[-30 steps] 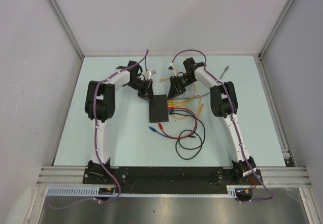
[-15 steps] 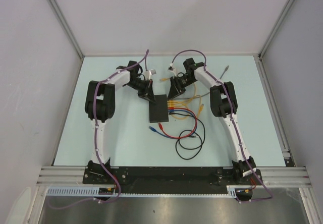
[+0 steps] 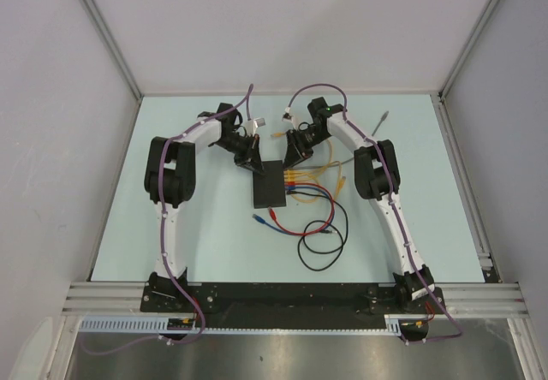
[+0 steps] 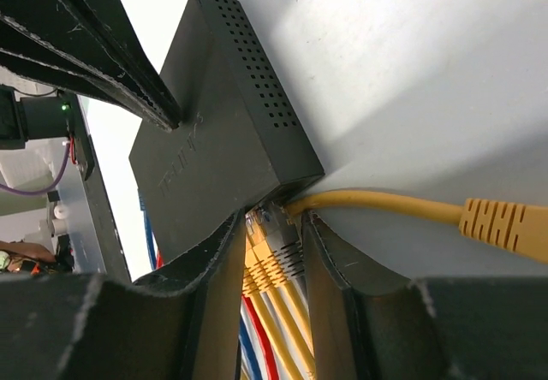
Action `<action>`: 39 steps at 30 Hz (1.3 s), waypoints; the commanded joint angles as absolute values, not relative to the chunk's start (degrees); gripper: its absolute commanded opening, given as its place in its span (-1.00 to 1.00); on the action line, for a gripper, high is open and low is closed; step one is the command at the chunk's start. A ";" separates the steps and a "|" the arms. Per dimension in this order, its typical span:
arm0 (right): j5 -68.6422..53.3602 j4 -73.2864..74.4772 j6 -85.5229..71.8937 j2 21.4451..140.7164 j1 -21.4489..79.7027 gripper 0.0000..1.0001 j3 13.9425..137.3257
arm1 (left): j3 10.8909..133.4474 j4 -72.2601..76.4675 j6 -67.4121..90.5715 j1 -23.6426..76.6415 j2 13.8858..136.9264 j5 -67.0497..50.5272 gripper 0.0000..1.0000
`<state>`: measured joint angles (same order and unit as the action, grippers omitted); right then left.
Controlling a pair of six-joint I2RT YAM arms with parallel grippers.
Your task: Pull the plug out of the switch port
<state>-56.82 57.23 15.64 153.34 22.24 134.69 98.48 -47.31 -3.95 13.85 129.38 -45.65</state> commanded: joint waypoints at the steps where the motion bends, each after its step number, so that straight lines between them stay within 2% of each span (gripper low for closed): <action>1: -48.16 57.83 17.58 157.41 24.08 -0.32 133.68 | 97.91 -47.11 -6.94 14.77 132.63 -36.12 -1.00; 7: -48.69 59.68 19.95 158.20 24.17 -0.38 133.59 | 97.82 -47.02 -7.21 14.77 132.71 -35.95 -1.00; 9: -48.69 60.12 20.47 158.38 24.08 -0.49 133.59 | 97.82 -46.94 -7.21 14.77 132.71 -36.03 -1.00; 18: -45.62 60.73 20.39 158.29 25.22 -0.56 134.30 | 98.17 -47.11 -7.29 15.03 132.98 -35.86 -1.00; 30: -43.16 63.54 21.35 158.12 25.40 -0.93 136.14 | 98.53 -47.28 -7.56 15.12 133.24 -36.03 -1.00; 39: -45.43 69.43 25.75 157.41 25.05 -0.96 136.67 | 98.70 -47.46 -7.56 15.20 133.68 -36.04 -1.00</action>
